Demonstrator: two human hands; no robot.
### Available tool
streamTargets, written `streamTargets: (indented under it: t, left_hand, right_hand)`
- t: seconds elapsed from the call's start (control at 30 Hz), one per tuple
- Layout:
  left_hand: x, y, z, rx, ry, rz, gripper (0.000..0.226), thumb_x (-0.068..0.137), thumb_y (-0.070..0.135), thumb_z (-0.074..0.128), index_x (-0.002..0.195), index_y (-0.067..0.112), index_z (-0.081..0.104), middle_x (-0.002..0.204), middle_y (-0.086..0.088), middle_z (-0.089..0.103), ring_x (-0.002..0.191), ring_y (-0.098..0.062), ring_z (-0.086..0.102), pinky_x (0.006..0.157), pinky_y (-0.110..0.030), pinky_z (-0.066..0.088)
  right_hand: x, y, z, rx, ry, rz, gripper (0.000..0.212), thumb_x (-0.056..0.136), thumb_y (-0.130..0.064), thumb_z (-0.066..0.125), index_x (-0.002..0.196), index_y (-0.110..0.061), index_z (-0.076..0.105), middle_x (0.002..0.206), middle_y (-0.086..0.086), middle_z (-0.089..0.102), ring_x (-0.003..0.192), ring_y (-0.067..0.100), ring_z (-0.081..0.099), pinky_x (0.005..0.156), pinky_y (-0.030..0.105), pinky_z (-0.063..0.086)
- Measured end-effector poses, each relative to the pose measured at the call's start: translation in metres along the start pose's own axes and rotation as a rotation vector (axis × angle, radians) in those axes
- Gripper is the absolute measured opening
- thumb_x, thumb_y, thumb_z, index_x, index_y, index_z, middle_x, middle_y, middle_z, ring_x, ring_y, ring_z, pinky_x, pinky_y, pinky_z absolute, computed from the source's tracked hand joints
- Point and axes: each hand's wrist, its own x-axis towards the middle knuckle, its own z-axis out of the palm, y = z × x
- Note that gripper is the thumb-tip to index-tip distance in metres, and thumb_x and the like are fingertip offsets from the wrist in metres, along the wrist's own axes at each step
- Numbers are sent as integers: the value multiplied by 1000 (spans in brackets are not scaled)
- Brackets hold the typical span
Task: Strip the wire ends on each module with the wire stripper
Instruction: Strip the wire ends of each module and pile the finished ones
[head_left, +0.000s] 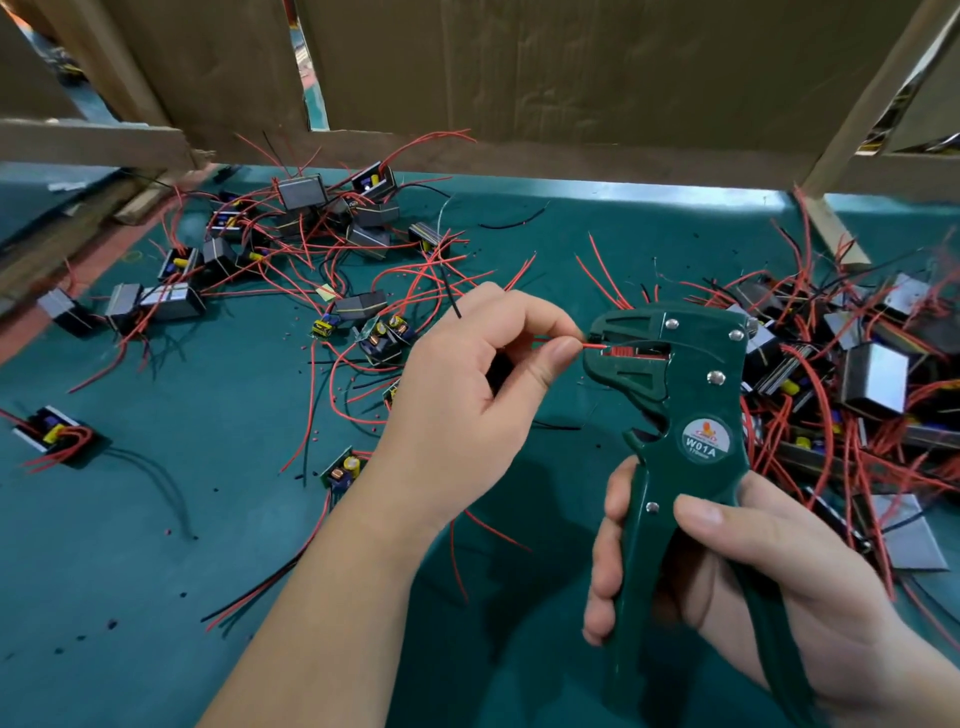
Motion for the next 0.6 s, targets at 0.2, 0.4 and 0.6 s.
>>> streamTargets:
  t: [0.2,0.4,0.6]
  left_hand:
    - [0,-1,-1,77,0,34,7,90,16,61,88,22,65,73,4,50,69,-4,46,68,-16,37]
    - [0,0,0,37,19,37,9,91,14,60,89,22,63,73,6,49,69,-3,45,70,-12,35]
    - [0,-1,1,62,-11,36,7,91,15,60,89,21,64,72,3,49,69,-3,44,69,-13,36]
  right_hand:
    - [-2,1,-3,20,-12,-23,51,63,-36,87,95,-2,65,80,33,62,71,49,63,63,46,53]
    - [0,0,-3,54,26,-3,50,61,-36,88,92,-2,66,77,34,61,68,46,63,64,49,53]
    - [-1,-2,-2,62,25,16,46,64,-37,86,87,-4,66,72,32,60,64,44,62,62,47,52]
